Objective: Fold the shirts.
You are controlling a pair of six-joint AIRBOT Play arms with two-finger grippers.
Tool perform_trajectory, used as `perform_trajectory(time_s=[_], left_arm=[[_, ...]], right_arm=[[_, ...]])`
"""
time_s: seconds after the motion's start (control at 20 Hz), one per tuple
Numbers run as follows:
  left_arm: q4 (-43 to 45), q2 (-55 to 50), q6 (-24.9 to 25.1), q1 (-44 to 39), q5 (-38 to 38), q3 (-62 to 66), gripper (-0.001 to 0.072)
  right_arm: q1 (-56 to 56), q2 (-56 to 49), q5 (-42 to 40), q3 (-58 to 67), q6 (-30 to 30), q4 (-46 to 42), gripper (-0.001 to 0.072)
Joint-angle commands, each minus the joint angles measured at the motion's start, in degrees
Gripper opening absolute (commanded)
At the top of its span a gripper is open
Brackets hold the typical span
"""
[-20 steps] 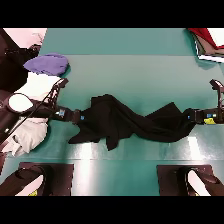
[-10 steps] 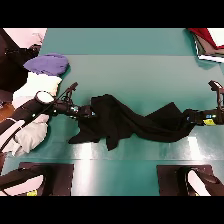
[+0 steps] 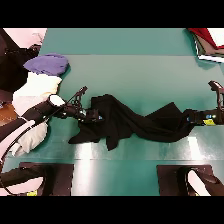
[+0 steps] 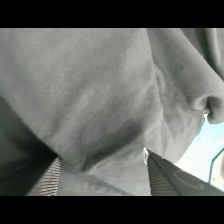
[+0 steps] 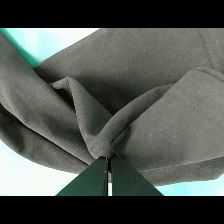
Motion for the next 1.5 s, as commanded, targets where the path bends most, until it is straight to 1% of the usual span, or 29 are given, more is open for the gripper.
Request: perform_trajectory(time_s=[0.0,0.05,0.1,0.15,0.2,0.35,0.45,0.5,0.6,0.7,0.85,0.9,0.95,1.0,1.05,1.2,1.3,1.4,1.45], left_arm=[[-2.8,-0.2,0.6,-0.6,-0.3,0.1,0.0565],[-3.9,-0.2,2.1,-0.6,-0.3,0.1,0.0350],[-4.6,-0.2,3.2,-0.6,-0.3,0.1,0.0223],[-4.6,-0.2,3.1,-0.6,-0.3,0.1,0.0084],[-4.6,-0.2,3.1,-0.5,-0.8,0.2,0.0025],[-3.5,1.6,3.1,3.7,-4.9,3.6,0.0024],[-2.0,5.5,3.1,8.5,-5.9,6.6,0.0024],[-0.9,7.5,3.1,10.7,-6.2,8.2,0.0024],[0.8,11.0,3.1,14.0,-6.4,11.1,0.0024],[2.0,13.3,3.1,16.3,-6.8,13.5,0.0025],[4.5,14.4,3.1,19.1,-8.2,16.6,0.0025],[4.6,14.4,3.0,19.7,-8.8,17.2,0.0025],[4.6,14.4,3.0,20.0,-9.0,17.3,0.0025],[4.8,14.3,3.1,20.0,-9.4,17.3,0.0025],[5.1,14.3,3.1,20.0,-10.1,17.3,0.0025],[6.1,14.3,3.1,20.0,-12.1,17.3,0.0025],[7.9,14.3,3.1,20.0,-13.7,17.3,0.0025],[9.6,14.3,3.1,20.0,-15.2,17.3,0.0025],[10.0,14.3,3.1,20.0,-15.5,17.3,0.0025]], right_arm=[[0.0,0.0,0.0,0.0,0.0,0.0,0.0014],[0.0,0.0,0.0,0.0,0.0,0.0,0.0015],[0.0,0.0,0.0,0.0,0.0,0.0,0.0015],[0.0,0.0,0.0,0.0,0.0,0.0,0.0015],[0.0,0.0,0.0,0.0,0.0,-0.1,0.0015],[-0.1,0.0,1.2,0.0,0.0,-3.2,0.0014],[0.0,0.0,2.7,0.0,0.1,-6.5,0.0015],[-0.1,0.0,2.8,0.0,0.1,-6.7,0.0015],[0.0,0.0,1.0,0.0,0.5,-6.4,0.0015],[0.0,0.0,-1.8,0.0,2.8,-5.4,0.0015],[-0.1,-0.1,-6.5,1.2,3.0,-4.5,0.0015],[-0.1,-0.1,-8.1,2.4,3.0,-4.4,0.0025],[-0.1,-0.1,-9.0,3.7,3.0,-4.4,0.0164],[-0.1,-0.4,-9.0,5.0,3.0,-4.5,0.0403],[-0.2,-1.3,-7.6,6.3,3.0,-4.9,0.0457],[-3.2,-5.6,-0.9,6.2,2.7,-4.9,0.0457],[-6.6,-8.8,1.9,2.7,0.4,-4.9,0.0457],[-10.0,-11.8,1.1,-1.4,-1.7,-4.9,0.0457],[-11.4,-13.2,0.1,-2.6,-1.8,-4.9,0.0457]])
